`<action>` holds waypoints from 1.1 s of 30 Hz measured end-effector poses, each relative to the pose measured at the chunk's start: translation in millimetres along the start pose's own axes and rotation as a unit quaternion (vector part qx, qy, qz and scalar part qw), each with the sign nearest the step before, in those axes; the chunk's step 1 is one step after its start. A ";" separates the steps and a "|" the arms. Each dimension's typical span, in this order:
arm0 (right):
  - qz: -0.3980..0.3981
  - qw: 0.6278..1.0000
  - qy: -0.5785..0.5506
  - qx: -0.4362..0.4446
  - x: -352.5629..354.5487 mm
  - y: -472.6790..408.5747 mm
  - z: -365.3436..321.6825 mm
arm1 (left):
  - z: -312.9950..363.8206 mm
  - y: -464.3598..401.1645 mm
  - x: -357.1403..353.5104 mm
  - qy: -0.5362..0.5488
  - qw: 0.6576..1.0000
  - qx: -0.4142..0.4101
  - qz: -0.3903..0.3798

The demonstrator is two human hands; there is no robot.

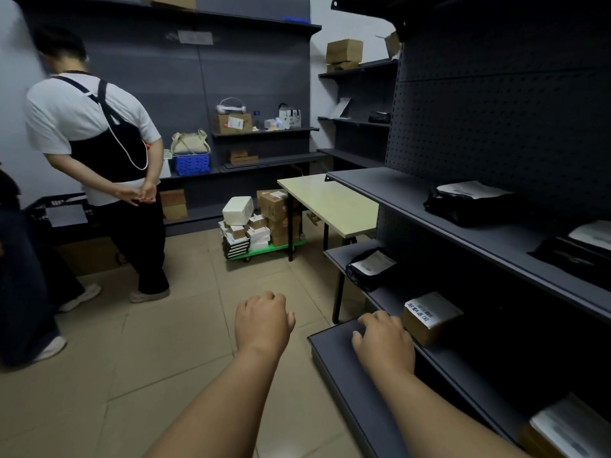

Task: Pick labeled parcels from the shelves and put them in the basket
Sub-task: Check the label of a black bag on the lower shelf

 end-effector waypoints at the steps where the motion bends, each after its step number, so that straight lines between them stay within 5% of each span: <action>1: 0.004 1.000 0.003 -0.004 -2.2 -5.1 0.7 | 1.0 -7.6 -3.2 0.003 1.000 -0.006 0.000; 23: 0.081 0.977 0.038 -0.194 -78.2 -171.5 -111.9 | -71.9 -253.5 -82.2 0.073 0.977 -0.201 0.014; 33: 0.078 0.960 0.052 -0.263 -121.4 -211.5 -110.3 | -57.5 -322.7 -143.7 0.073 0.966 -0.248 0.001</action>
Point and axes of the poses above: each hand's wrist, its own y-axis away from the middle knuckle, its own x-axis out of the back of the hand, z = x × y, the point moved 2 cm from there along -y, towards the middle knuckle, and after that the axes turned 3 degrees about z, right-handed, at the moved point
